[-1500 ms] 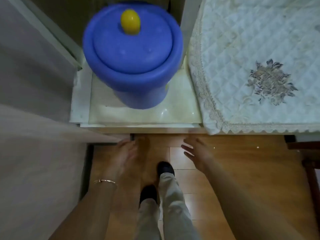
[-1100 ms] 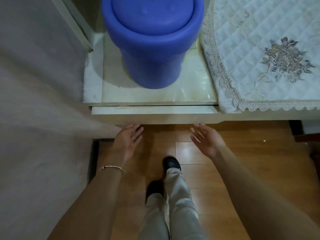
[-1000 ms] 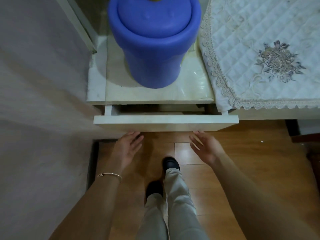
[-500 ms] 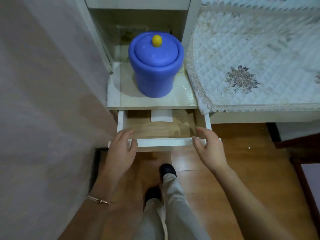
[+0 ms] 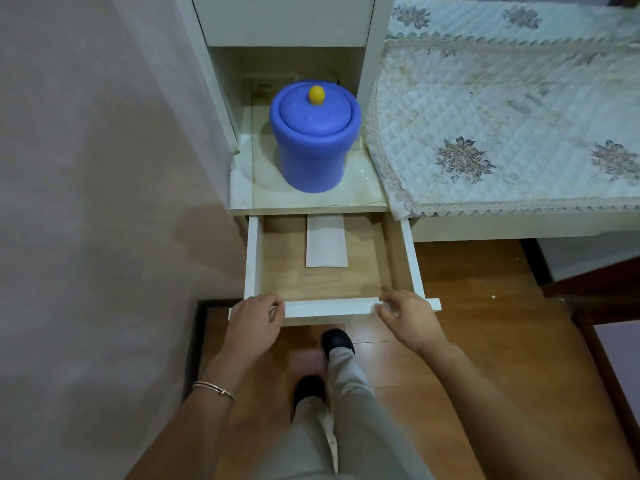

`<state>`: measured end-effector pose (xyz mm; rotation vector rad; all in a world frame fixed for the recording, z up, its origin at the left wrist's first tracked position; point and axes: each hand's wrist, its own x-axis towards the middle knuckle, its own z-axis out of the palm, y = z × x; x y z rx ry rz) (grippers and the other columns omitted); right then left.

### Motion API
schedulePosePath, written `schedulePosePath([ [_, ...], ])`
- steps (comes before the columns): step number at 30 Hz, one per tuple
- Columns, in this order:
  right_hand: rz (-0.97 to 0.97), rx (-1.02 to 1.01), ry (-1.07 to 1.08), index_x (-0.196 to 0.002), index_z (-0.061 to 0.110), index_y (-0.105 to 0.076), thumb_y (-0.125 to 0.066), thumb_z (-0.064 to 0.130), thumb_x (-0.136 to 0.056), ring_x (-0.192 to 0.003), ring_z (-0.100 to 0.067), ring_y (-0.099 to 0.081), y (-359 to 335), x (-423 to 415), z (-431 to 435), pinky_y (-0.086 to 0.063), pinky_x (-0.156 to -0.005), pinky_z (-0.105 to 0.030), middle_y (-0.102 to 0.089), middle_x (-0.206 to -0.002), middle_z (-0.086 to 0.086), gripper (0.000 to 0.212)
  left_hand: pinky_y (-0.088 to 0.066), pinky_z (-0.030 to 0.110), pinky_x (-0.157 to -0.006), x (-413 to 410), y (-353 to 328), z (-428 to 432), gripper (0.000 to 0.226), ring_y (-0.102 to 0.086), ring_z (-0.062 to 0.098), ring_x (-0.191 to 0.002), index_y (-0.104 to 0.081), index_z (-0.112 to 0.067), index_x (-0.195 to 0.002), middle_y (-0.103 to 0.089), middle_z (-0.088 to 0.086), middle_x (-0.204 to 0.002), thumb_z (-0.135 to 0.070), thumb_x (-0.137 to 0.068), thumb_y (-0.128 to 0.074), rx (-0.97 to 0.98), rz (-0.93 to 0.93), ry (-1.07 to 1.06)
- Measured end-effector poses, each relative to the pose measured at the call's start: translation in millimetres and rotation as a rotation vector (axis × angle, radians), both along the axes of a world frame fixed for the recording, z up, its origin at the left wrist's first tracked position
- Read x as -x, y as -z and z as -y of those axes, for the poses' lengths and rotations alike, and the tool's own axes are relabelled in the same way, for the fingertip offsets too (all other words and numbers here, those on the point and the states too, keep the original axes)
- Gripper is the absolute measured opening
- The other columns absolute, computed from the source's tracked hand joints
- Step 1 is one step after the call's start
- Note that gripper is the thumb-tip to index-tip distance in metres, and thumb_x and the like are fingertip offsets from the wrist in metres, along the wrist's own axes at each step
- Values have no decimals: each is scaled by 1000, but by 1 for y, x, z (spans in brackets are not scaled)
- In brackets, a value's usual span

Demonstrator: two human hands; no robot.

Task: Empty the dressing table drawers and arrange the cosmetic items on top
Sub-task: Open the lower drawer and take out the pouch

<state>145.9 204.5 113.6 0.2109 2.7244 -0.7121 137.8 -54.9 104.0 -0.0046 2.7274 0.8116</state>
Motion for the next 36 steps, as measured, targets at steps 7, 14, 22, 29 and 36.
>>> schedulePosePath([
  [7, 77, 51, 30, -91, 11, -67, -53, 25, -85, -93, -22, -56, 3, -42, 1, -38, -74, -24, -67, -93, -6, 20, -33, 29, -90, -46, 6, 4, 16, -53, 11, -80, -54, -29, -81, -60, -11, -81, -25, -92, -43, 19, 24, 5],
  [14, 126, 82, -16, -71, 16, -61, -53, 23, -88, -75, -13, -48, -5, -28, -3, -31, -54, -13, -57, -73, 4, 20, -38, 32, -95, -41, -2, 5, 22, -58, 12, -93, -63, -21, -96, -67, -9, -96, -24, -93, -41, 41, 72, 27],
  [22, 391, 1, -134, -56, 20, -49, -49, 31, -88, -60, -16, -53, 2, 15, -6, -45, -57, -28, -51, -58, 5, 33, -44, 24, -78, -13, -1, -2, 20, -61, 16, -95, -66, -13, -102, -70, 1, -101, -20, -91, -50, -66, 26, -191],
  [29, 485, 173, -124, -103, 11, -63, -51, 26, -90, -91, -18, -62, 13, 70, 6, -53, -86, -32, -68, -103, -6, 23, -41, 49, -100, 36, 4, -7, 38, -40, 25, -123, -58, -11, -117, -52, 13, -130, -24, -84, -43, 56, -37, -243],
  [36, 409, 266, 226, -124, 9, -45, -64, 26, -81, -104, -27, -58, 47, 120, 55, -51, -81, -33, -56, -121, -12, 50, -22, 19, -104, 48, -2, -8, 55, -35, 24, -133, -32, -4, -139, -30, 11, -146, -7, -88, -54, -89, 94, -447],
])
